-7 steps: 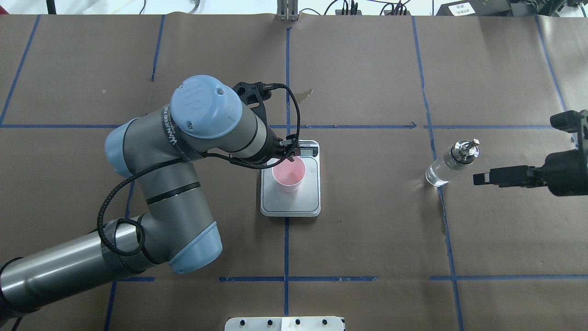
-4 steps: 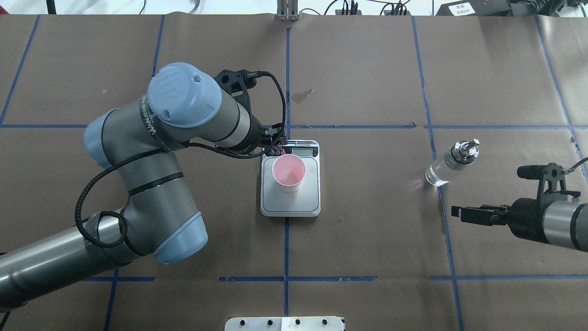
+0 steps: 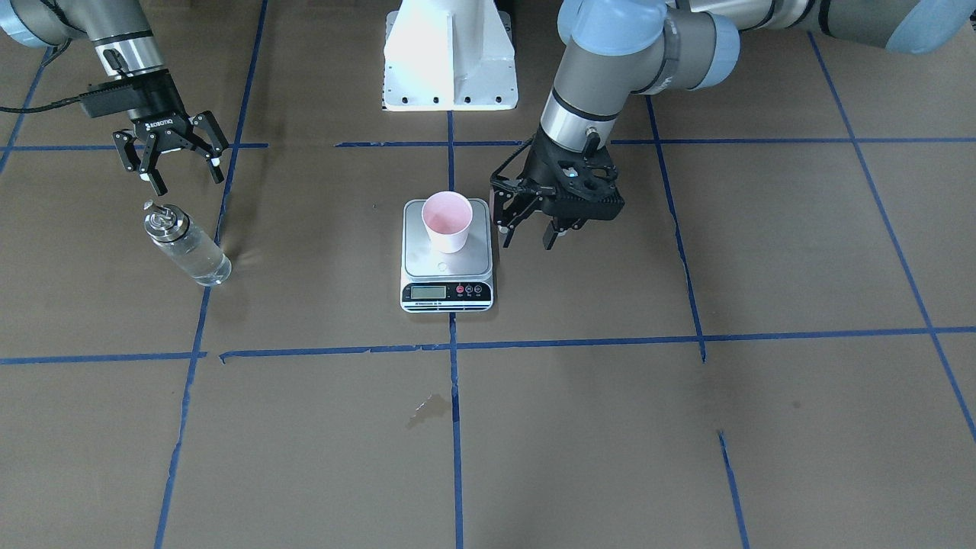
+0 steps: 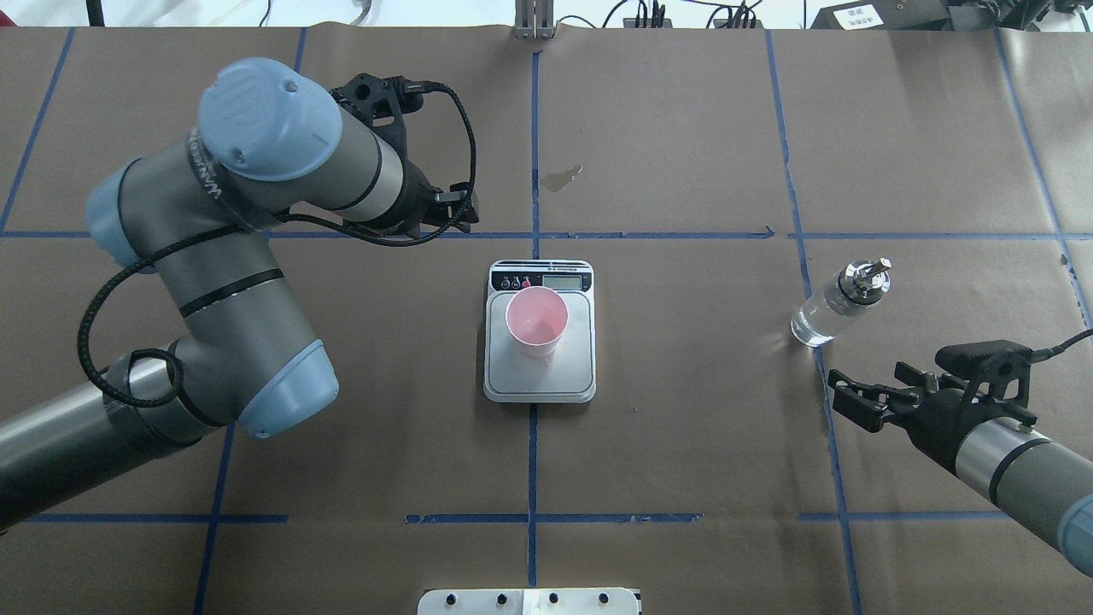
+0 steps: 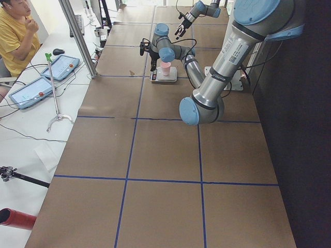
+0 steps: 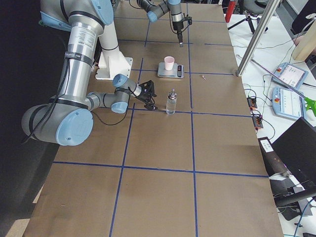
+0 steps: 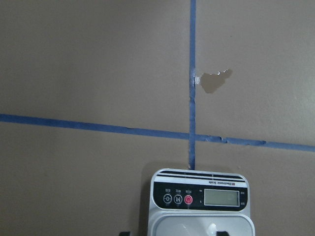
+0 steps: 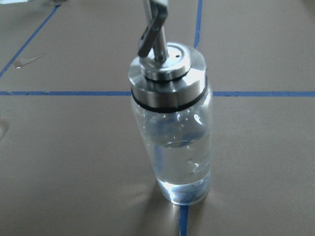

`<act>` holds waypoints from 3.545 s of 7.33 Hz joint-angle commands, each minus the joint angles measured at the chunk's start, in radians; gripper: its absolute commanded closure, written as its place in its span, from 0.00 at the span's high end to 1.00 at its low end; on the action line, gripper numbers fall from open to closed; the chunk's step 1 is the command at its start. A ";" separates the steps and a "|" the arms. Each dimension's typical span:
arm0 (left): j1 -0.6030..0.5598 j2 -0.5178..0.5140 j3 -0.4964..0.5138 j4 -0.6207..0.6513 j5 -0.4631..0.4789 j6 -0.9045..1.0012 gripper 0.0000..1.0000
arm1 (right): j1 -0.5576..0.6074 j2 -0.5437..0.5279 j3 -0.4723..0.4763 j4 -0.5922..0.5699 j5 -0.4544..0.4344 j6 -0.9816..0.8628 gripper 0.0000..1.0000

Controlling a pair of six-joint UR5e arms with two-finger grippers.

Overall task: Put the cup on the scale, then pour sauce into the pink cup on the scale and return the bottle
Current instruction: 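Release the cup and raise the left gripper while the right gripper reaches the bottle, then grasp the glass sauce bottle with the right gripper and lift it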

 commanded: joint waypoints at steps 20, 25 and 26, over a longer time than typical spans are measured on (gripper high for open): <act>-0.123 0.092 -0.069 0.045 -0.002 0.183 0.67 | 0.020 0.287 -0.342 0.026 -0.397 -0.058 0.99; -0.123 0.092 -0.070 0.045 -0.002 0.183 0.67 | 0.039 0.294 -0.342 0.064 -0.393 -0.099 0.16; -0.123 0.092 -0.070 0.045 -0.002 0.183 0.67 | 0.052 0.315 -0.338 0.128 -0.394 -0.311 0.00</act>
